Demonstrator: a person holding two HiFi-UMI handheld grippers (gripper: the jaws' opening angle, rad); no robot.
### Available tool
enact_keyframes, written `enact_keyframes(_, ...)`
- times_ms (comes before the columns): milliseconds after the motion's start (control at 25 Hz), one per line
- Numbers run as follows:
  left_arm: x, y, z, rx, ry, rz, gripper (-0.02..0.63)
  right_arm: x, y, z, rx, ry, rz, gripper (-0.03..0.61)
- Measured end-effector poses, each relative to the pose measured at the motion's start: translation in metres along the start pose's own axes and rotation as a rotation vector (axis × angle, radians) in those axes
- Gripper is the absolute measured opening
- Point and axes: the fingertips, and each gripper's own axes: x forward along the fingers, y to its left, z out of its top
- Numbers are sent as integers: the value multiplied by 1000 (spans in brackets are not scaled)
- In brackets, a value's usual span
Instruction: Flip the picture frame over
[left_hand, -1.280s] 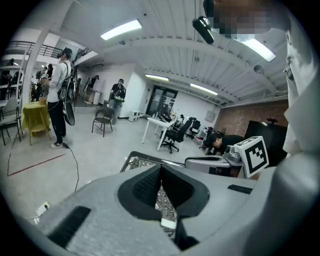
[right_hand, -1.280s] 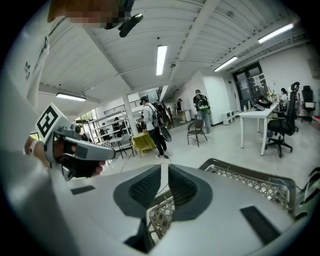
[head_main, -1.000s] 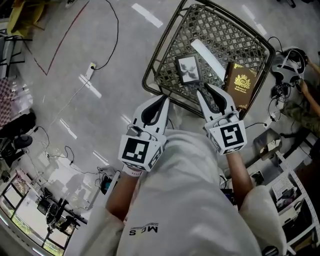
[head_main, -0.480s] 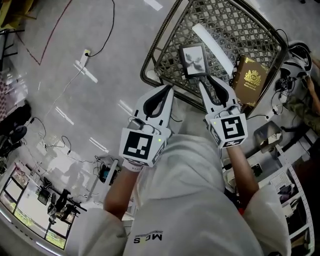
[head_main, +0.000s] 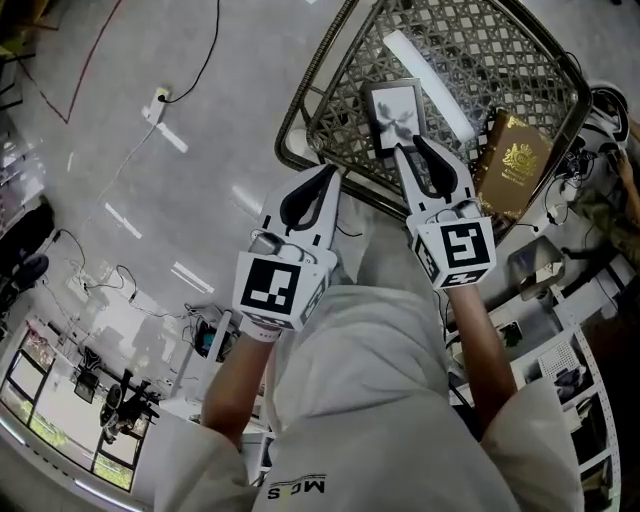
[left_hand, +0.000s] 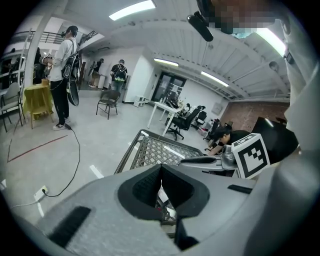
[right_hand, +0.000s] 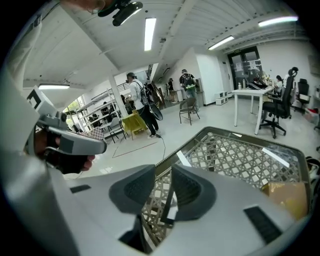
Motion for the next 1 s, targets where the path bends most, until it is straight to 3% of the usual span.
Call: enact_keyframes(1000, 27, 46, -67, -22, 96, -1, 25, 74, -3, -84, 106, 117, -102, 121)
